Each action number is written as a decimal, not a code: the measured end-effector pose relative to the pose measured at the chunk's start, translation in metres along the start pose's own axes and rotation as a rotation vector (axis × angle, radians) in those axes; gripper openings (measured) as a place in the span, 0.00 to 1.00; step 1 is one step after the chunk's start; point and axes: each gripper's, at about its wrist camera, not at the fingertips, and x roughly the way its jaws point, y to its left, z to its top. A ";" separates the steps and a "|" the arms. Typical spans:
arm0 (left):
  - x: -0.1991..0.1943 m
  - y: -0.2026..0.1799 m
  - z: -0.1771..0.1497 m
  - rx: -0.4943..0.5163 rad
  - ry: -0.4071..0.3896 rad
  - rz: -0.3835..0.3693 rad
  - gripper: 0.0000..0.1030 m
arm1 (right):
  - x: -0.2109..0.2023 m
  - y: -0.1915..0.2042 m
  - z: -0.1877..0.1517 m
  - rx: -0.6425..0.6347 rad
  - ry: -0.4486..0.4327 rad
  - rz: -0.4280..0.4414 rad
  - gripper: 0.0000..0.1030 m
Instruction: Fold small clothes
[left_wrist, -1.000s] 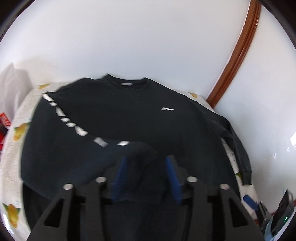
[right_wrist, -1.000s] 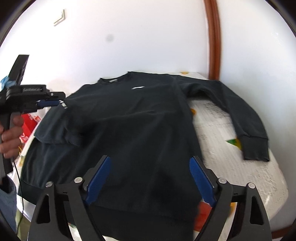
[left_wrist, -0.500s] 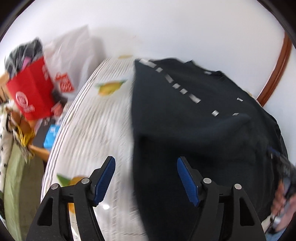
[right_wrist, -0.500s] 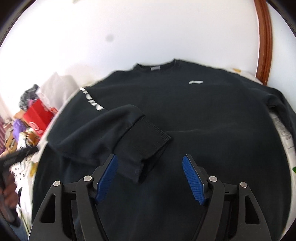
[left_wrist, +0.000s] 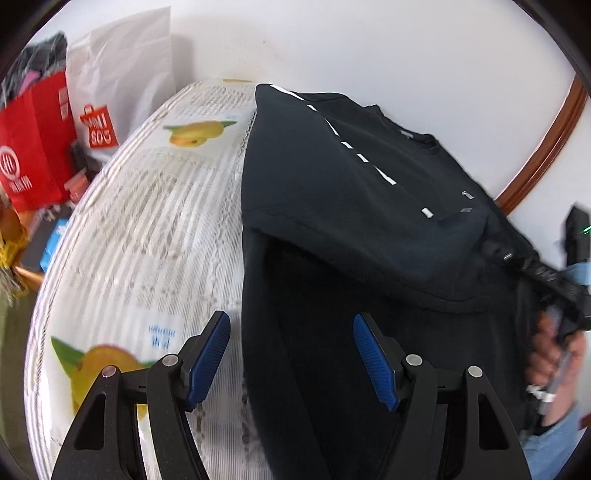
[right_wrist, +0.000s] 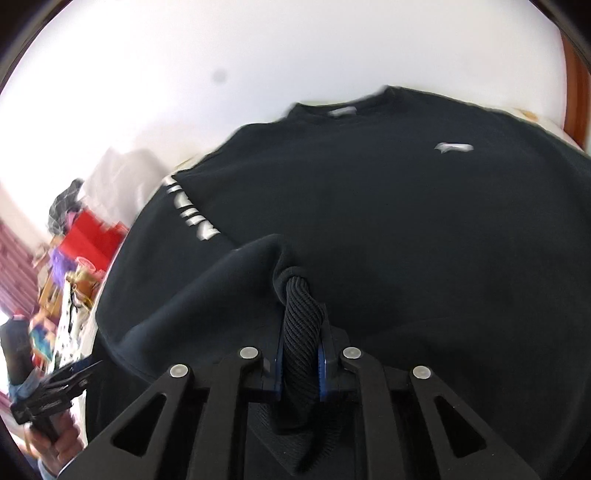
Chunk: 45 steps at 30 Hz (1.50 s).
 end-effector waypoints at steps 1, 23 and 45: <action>0.002 -0.003 0.001 0.013 -0.008 0.042 0.65 | -0.005 0.007 0.003 -0.036 -0.019 -0.014 0.12; 0.010 -0.006 0.002 0.043 -0.035 0.237 0.71 | -0.049 -0.131 0.099 0.067 -0.019 -0.219 0.16; 0.007 -0.008 -0.005 0.047 -0.029 0.246 0.75 | -0.066 -0.161 0.045 0.107 -0.172 -0.210 0.16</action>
